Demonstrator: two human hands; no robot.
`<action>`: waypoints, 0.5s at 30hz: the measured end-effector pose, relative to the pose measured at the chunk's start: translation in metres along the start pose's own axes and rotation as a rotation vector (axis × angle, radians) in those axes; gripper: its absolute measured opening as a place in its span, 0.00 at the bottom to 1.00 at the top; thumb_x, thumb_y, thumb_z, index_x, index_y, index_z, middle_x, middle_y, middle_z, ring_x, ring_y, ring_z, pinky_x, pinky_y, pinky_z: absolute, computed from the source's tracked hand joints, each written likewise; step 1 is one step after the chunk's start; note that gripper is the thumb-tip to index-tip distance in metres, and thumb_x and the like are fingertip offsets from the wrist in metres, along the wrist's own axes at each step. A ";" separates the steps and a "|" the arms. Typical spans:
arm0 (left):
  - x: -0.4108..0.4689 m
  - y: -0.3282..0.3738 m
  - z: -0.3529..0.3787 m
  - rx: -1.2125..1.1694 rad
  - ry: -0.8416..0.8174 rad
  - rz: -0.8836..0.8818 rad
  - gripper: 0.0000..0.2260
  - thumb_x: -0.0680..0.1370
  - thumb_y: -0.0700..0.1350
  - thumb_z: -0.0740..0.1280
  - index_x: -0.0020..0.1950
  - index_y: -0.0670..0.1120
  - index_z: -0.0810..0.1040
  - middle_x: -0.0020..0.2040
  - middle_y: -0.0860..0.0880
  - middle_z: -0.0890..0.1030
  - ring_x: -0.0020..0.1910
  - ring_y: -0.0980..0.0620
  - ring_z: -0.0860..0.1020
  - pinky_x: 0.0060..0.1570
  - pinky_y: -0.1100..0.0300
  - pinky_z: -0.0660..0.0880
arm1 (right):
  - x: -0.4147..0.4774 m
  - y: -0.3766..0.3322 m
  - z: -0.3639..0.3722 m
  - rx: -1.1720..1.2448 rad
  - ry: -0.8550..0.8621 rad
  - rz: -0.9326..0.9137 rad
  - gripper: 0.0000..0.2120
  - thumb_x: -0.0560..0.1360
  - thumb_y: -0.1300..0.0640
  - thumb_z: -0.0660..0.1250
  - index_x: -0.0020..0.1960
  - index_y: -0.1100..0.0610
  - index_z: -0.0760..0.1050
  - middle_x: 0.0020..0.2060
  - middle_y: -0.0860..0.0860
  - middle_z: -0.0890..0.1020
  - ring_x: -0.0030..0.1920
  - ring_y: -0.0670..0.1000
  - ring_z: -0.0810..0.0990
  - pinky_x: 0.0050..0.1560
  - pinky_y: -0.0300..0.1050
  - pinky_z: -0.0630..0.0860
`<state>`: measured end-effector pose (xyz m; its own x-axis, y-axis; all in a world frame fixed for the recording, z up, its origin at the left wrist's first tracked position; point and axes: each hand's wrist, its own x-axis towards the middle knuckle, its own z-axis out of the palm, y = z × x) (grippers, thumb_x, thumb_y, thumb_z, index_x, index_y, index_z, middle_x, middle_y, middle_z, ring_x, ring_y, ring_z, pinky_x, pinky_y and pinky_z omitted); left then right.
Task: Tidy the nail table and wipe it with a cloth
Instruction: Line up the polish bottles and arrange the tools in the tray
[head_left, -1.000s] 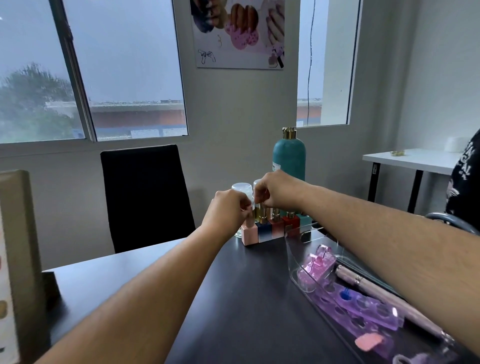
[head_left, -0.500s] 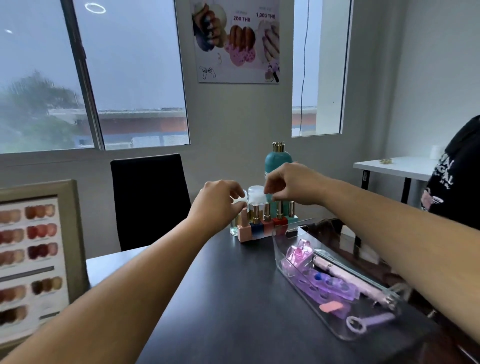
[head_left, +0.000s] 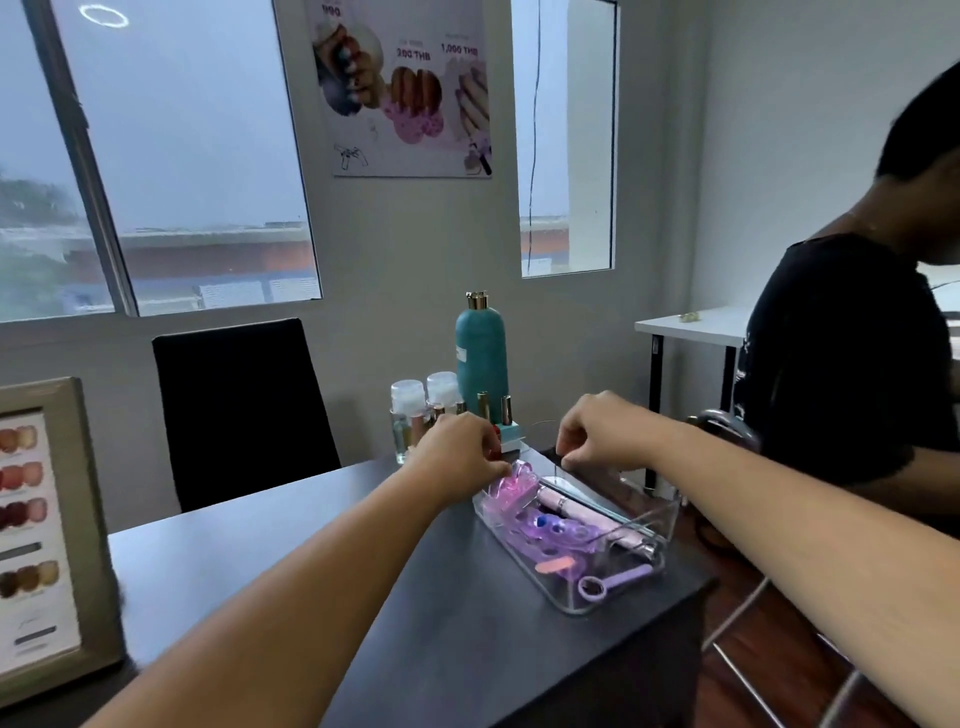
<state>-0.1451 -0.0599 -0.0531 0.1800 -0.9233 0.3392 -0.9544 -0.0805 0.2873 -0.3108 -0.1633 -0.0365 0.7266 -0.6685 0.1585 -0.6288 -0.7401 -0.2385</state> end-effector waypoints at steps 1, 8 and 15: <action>0.004 0.002 0.004 0.038 -0.049 -0.010 0.12 0.71 0.51 0.72 0.50 0.45 0.81 0.48 0.48 0.82 0.44 0.52 0.77 0.48 0.59 0.75 | 0.002 0.002 0.004 -0.010 -0.025 0.021 0.06 0.69 0.55 0.74 0.45 0.55 0.84 0.39 0.47 0.83 0.35 0.38 0.77 0.34 0.29 0.70; 0.032 0.011 0.020 0.400 -0.259 -0.006 0.19 0.68 0.58 0.73 0.49 0.44 0.80 0.48 0.48 0.80 0.53 0.47 0.75 0.61 0.46 0.66 | 0.022 -0.004 0.023 -0.116 -0.264 0.143 0.12 0.70 0.60 0.74 0.48 0.68 0.80 0.40 0.61 0.86 0.30 0.54 0.83 0.38 0.45 0.82; 0.039 0.007 0.028 0.497 -0.158 0.061 0.16 0.69 0.52 0.74 0.50 0.44 0.79 0.45 0.47 0.81 0.48 0.46 0.77 0.58 0.49 0.66 | 0.024 -0.009 0.022 -0.131 -0.287 0.175 0.11 0.70 0.63 0.73 0.50 0.67 0.81 0.37 0.58 0.83 0.29 0.51 0.79 0.36 0.41 0.80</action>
<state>-0.1517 -0.1071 -0.0627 0.1190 -0.9742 0.1915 -0.9668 -0.1577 -0.2012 -0.2820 -0.1710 -0.0512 0.6409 -0.7520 -0.1543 -0.7675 -0.6315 -0.1103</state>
